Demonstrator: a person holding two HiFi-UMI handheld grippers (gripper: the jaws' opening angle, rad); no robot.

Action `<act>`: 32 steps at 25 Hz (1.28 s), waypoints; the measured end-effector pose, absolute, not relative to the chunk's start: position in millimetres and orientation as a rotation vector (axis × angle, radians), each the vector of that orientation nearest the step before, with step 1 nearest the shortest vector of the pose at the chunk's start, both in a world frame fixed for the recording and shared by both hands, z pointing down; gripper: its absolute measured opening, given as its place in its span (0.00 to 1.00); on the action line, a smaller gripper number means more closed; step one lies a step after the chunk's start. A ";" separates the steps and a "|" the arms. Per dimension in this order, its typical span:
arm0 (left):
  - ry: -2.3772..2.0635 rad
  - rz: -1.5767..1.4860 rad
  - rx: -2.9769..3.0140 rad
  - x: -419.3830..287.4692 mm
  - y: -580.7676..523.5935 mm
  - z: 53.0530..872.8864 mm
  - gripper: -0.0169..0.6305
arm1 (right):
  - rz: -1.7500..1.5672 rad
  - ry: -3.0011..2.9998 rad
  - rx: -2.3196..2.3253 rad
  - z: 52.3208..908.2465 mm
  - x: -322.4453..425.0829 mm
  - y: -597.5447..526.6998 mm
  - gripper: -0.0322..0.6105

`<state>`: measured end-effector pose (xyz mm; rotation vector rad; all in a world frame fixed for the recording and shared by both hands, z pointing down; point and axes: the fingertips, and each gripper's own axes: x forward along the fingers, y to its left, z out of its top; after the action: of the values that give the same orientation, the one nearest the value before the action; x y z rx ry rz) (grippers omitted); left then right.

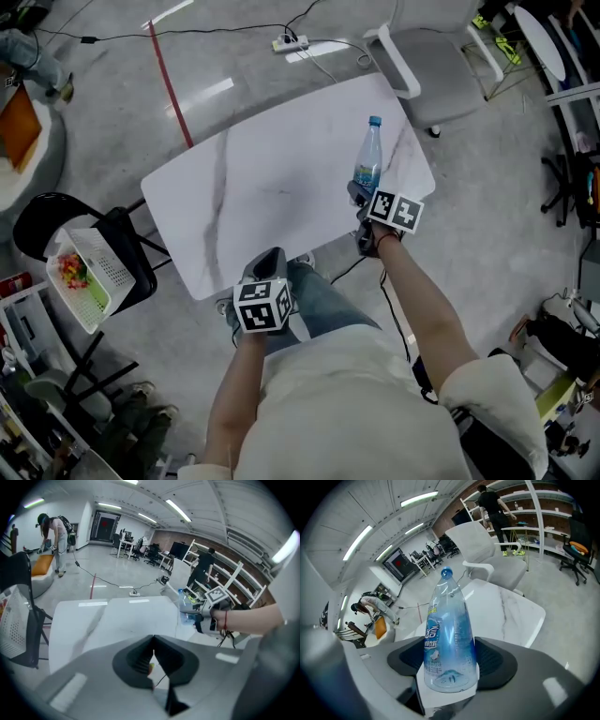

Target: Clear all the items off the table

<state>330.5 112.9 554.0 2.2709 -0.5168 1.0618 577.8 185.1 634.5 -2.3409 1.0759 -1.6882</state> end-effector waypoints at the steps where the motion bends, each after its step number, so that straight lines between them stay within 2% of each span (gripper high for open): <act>1: -0.527 1.055 2.270 324.9 113.1 551.5 0.04 | -1.681 1.111 -2.332 626.7 569.9 182.5 0.56; 20: -0.832 0.814 2.253 189.5 78.9 493.4 0.04 | -1.475 1.744 -2.090 485.1 390.8 95.3 0.56; 32: -1.085 0.698 2.139 42.3 30.0 465.0 0.04 | -1.454 2.005 -1.923 447.9 244.9 31.3 0.56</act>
<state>42.3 30.0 465.0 2.1388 -1.0849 0.6979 244.9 31.3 447.9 -1.9233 2.0054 -1.4545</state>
